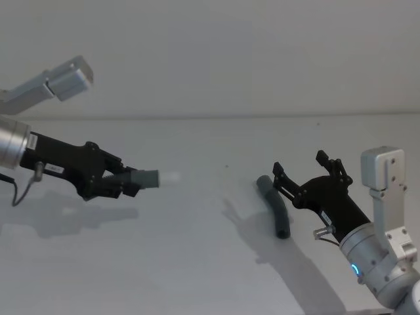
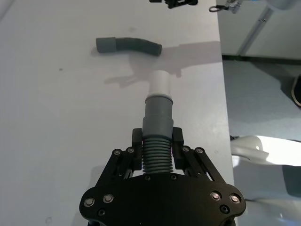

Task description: Use both hands to pick up one end of the pipe from the table, align the ends, and insert them.

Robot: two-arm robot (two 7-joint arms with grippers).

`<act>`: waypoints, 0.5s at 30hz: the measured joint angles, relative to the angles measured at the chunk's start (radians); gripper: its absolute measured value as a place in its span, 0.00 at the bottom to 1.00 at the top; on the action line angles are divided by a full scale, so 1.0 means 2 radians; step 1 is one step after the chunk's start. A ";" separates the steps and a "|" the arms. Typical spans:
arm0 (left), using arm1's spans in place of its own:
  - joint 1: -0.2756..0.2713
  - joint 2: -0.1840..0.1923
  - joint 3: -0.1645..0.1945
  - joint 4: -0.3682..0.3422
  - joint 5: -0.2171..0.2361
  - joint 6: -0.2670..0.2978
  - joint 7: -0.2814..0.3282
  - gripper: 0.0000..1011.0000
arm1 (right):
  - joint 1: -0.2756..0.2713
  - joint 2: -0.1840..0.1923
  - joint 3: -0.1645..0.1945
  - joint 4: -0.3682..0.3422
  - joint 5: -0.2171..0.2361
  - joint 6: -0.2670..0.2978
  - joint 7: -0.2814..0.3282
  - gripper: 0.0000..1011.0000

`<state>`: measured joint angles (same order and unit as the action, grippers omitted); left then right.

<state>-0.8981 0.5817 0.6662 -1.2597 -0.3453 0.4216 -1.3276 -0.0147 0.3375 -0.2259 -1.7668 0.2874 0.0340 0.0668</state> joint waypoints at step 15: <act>-0.008 0.004 0.010 0.013 0.000 -0.008 -0.004 0.33 | 0.000 0.000 0.000 0.000 0.000 0.000 0.000 0.99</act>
<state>-0.9151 0.5894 0.6869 -1.2343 -0.3452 0.4054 -1.3352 -0.0147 0.3375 -0.2258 -1.7668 0.2873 0.0340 0.0668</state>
